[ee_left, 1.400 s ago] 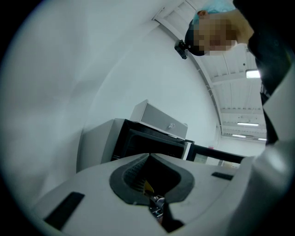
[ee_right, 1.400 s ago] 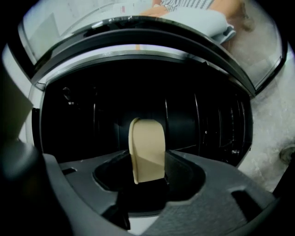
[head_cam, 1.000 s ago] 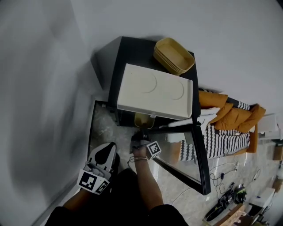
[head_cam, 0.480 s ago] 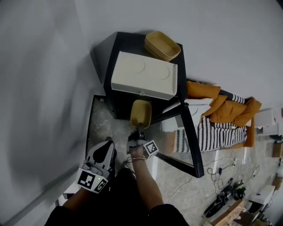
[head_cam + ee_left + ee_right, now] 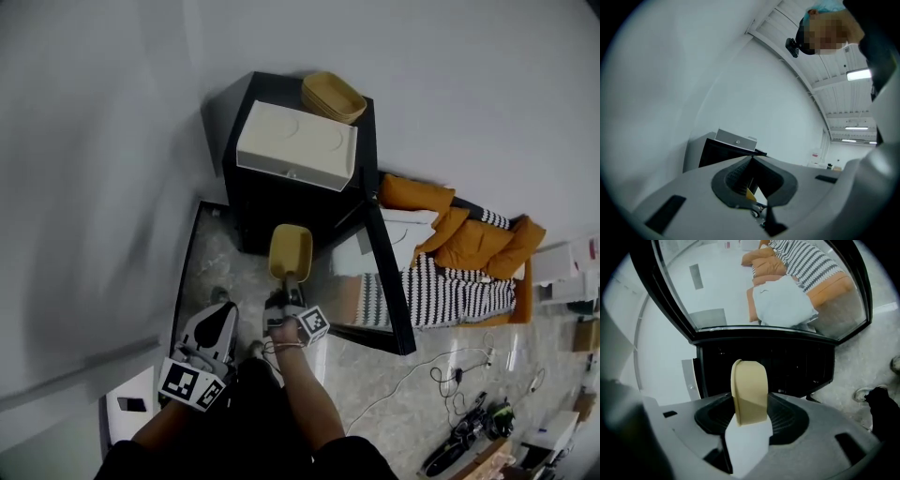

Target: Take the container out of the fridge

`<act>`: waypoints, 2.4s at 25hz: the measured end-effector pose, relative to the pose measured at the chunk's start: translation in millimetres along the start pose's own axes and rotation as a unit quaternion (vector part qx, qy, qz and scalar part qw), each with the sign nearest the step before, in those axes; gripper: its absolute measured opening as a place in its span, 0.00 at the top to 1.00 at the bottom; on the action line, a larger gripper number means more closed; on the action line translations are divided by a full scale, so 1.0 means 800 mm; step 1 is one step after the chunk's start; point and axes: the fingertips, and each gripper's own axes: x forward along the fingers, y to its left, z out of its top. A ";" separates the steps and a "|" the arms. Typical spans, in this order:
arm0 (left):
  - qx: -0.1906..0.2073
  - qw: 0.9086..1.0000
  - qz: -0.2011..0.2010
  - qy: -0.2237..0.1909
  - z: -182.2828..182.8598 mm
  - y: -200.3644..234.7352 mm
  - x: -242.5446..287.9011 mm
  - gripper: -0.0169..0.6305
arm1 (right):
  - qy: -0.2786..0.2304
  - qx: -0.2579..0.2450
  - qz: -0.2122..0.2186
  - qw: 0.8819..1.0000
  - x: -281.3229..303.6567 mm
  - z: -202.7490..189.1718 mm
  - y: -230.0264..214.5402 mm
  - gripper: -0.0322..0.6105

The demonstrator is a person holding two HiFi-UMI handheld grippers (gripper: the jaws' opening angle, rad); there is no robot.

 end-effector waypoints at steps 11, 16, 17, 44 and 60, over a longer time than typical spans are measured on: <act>0.004 0.999 0.044 0.003 -0.002 -0.036 -0.070 0.97 | 0.034 0.007 0.010 0.999 -0.075 -0.025 0.040 0.64; 0.004 0.999 0.039 0.007 0.002 -0.036 -0.076 0.97 | 0.044 0.005 0.010 0.999 -0.103 -0.036 0.059 0.64; 0.004 0.999 0.036 0.007 0.004 -0.036 -0.077 0.97 | 0.048 0.002 0.010 0.999 -0.108 -0.038 0.061 0.64; -0.003 1.000 0.008 0.019 -0.011 0.024 -0.162 0.97 | 0.067 -0.001 0.022 0.997 -0.253 -0.146 0.177 0.64; 0.005 1.000 -0.016 0.027 -0.030 0.002 -0.166 0.97 | 0.050 0.008 0.033 0.998 -0.292 -0.149 0.205 0.64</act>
